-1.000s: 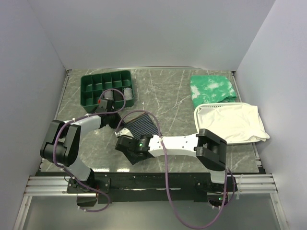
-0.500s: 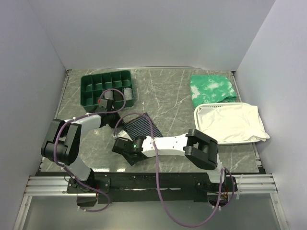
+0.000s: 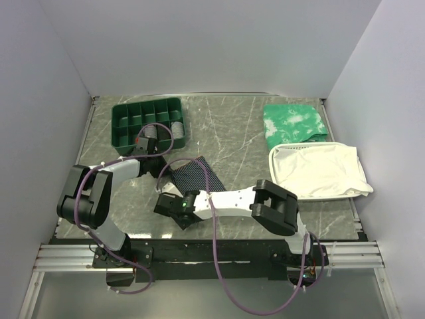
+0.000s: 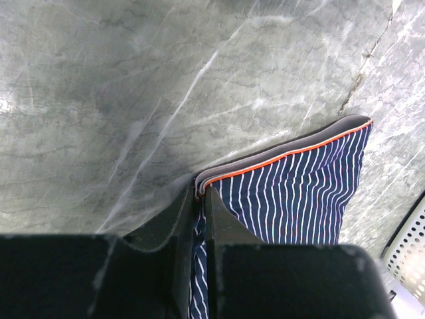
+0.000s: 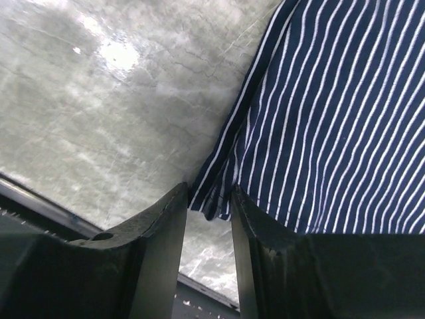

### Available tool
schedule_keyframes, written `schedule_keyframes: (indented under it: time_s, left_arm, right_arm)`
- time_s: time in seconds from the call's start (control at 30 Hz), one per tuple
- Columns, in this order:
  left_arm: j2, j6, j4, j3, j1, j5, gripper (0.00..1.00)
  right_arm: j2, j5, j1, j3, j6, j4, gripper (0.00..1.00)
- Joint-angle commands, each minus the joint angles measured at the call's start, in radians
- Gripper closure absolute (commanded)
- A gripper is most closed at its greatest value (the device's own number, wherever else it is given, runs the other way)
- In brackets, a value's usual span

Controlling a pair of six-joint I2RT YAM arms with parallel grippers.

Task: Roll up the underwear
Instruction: Fold the underwear at the center of the board.

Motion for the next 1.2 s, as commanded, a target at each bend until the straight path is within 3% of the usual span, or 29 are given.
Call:
schedule_keyframes:
  time_s: [0.0, 0.17, 0.67, 1.17]
  left_arm:
    - [0.010, 0.016, 0.006, 0.021, 0.008, 0.010, 0.99]
    - [0.014, 0.016, 0.006, 0.025, 0.008, 0.013, 0.99]
    - [-0.009, 0.011, -0.017, 0.013, 0.012, -0.014, 0.99]
    - [-0.208, 0.007, -0.137, -0.041, 0.038, -0.120, 0.99]
  right_arm:
    - [0.038, 0.045, 0.016, 0.038, 0.002, -0.023, 0.61]
    - [0.060, 0.045, 0.022, 0.041, 0.006, -0.026, 0.62]
    - [0.037, 0.094, 0.024, 0.037, 0.032, -0.043, 0.89]
    - [-0.124, -0.093, 0.002, -0.002, 0.023, 0.039, 1.00]
